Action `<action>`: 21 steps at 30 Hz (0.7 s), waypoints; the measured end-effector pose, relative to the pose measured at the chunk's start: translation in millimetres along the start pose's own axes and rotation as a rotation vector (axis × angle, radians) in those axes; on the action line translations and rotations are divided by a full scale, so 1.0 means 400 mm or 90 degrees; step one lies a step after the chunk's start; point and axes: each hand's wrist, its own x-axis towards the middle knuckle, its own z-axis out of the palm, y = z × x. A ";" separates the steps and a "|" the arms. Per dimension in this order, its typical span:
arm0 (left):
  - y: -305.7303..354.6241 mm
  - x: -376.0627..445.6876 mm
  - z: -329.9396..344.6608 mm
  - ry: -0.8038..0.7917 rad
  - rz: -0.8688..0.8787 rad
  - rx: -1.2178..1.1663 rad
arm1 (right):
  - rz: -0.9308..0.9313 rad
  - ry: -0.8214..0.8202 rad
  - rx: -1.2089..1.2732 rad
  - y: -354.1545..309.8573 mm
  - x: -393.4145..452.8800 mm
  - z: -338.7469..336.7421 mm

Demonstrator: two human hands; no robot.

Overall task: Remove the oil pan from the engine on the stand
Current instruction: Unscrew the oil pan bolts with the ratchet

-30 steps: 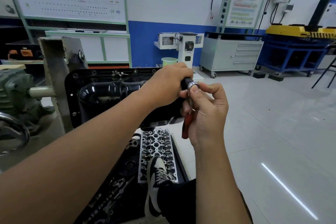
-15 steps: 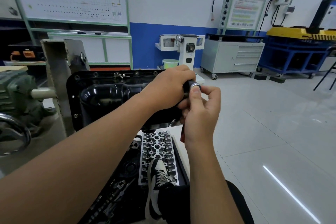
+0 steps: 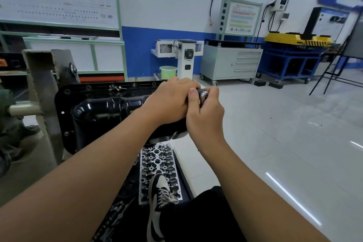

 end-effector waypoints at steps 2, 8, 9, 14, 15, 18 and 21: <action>-0.001 -0.006 -0.010 0.002 0.001 -0.028 | -0.125 -0.025 -0.163 0.007 0.004 -0.012; 0.018 -0.010 -0.032 -0.041 -0.029 0.006 | -0.434 -0.120 -0.395 0.017 0.074 -0.097; 0.020 -0.010 -0.029 -0.050 -0.030 0.015 | -0.459 -0.149 -0.405 0.022 0.084 -0.112; 0.013 -0.009 -0.013 -0.018 -0.087 -0.022 | -0.401 -0.112 -0.396 0.003 0.053 -0.131; 0.014 -0.009 -0.010 -0.010 -0.091 -0.021 | -0.418 -0.030 -0.371 0.004 0.027 -0.130; 0.016 -0.011 -0.005 0.022 -0.094 -0.019 | -0.363 0.091 -0.225 0.004 -0.088 -0.112; 0.019 -0.015 -0.006 0.069 -0.077 -0.008 | 0.091 -0.062 -0.066 -0.028 -0.159 -0.076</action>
